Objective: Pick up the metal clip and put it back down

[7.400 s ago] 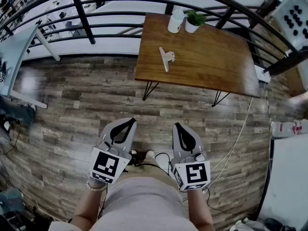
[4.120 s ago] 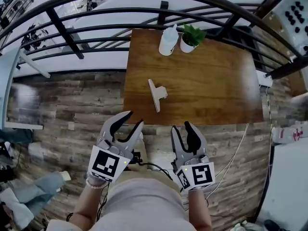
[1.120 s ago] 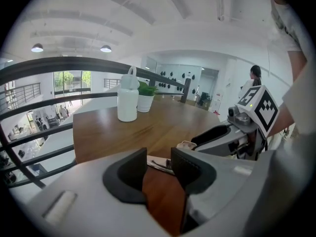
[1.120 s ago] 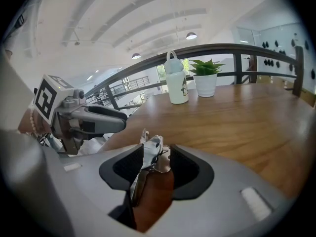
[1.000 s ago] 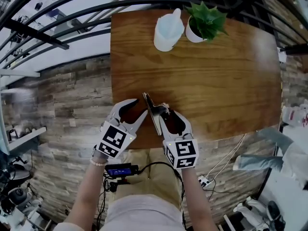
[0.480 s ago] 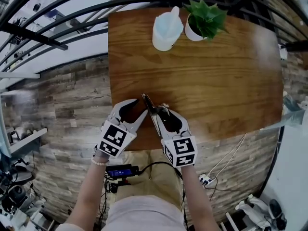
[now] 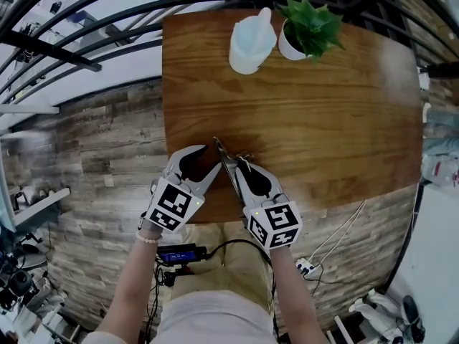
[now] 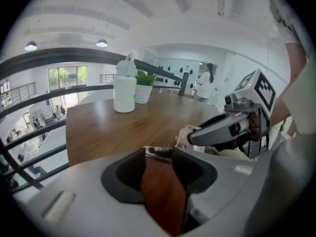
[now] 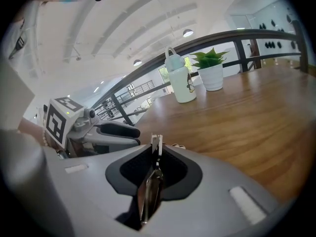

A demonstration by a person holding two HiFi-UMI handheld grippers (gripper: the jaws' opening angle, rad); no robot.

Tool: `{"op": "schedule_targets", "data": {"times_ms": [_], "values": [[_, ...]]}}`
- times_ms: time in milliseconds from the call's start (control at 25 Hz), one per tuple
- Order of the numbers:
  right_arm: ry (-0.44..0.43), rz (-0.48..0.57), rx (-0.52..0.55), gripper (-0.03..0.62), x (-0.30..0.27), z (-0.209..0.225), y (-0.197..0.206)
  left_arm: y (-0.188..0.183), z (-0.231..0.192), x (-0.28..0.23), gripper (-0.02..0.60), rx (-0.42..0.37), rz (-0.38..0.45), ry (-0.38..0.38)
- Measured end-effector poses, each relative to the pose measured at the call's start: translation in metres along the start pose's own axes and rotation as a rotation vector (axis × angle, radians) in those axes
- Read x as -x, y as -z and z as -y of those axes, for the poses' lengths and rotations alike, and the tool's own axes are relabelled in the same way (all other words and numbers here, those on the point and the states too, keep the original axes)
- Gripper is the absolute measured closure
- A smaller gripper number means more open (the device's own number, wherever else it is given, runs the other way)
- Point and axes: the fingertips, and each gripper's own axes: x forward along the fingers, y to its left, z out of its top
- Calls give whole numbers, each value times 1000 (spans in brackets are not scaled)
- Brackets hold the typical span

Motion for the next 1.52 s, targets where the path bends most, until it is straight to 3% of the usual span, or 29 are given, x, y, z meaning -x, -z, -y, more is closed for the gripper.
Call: {"op": "schedule_targets", "data": {"times_ms": [280, 560, 680, 1040, 1320, 1520], "values": [[-27, -25, 35, 528, 2, -1, -1, -1, 10, -3, 388, -177, -44, 40], [-30, -28, 38, 534, 9, 6, -3, -1, 4, -2, 387, -161, -43, 29], [-37, -22, 31, 537, 12, 8, -3, -1, 4, -2, 387, -81, -20, 43], [-84, 16, -2, 546, 18, 4, -10, -23, -7, -2, 387, 280, 149, 91], [-138, 72, -18, 548, 26, -2, -20, -27, -9, -5, 387, 401, 198, 126], [-203, 159, -116, 549, 36, -4, -35, -32, -9, -1, 387, 490, 254, 168]]}}
